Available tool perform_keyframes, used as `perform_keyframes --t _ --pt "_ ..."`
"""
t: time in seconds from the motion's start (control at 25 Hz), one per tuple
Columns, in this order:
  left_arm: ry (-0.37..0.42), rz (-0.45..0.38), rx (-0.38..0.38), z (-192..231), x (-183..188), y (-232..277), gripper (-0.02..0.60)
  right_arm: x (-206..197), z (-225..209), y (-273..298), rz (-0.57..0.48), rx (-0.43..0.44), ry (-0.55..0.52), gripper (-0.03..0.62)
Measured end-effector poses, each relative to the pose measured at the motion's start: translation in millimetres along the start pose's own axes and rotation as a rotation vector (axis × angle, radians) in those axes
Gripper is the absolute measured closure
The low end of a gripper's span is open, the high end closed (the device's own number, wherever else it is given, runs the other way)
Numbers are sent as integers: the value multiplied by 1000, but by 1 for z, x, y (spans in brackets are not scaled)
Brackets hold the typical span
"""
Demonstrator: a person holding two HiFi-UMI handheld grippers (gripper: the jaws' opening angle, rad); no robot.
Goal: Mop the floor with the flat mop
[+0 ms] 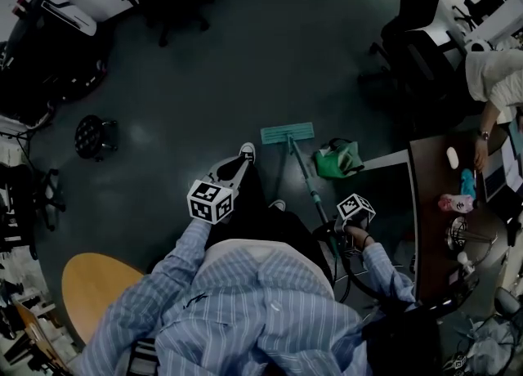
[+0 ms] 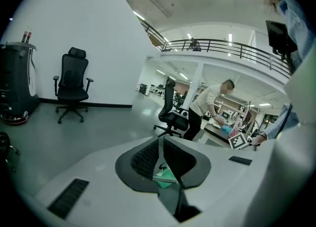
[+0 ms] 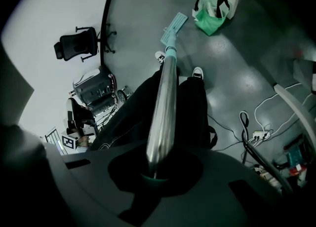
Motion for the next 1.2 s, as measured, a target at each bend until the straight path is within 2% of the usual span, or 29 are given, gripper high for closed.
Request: perform_keyframes --t 0.32,0.56,0.84,1.08,1.2 --pt "-28 -52 51 17 12 0 549 26 19 8 42 -63 -60 583" --pt "-50 -40 60 35 16 16 549 68 45 11 50 -96 -77 583" --pt "-107 -21 103 85 21 58 549 143 96 12 54 -139 -101 583" --pt "-116 27 98 144 52 109 549 221 165 13 64 -156 -96 583" --pt "-85 74 75 177 67 140 549 271 204 19 65 -163 -99 583"
Point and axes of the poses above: the fingertips, and each gripper's own axes: y forward along the fingers, z to its left, x out of its top, the point moved 10 cm from there along -y, backward along the fingers, and after that the axes turned 12 degrees about -z, right-handed, at the moved point
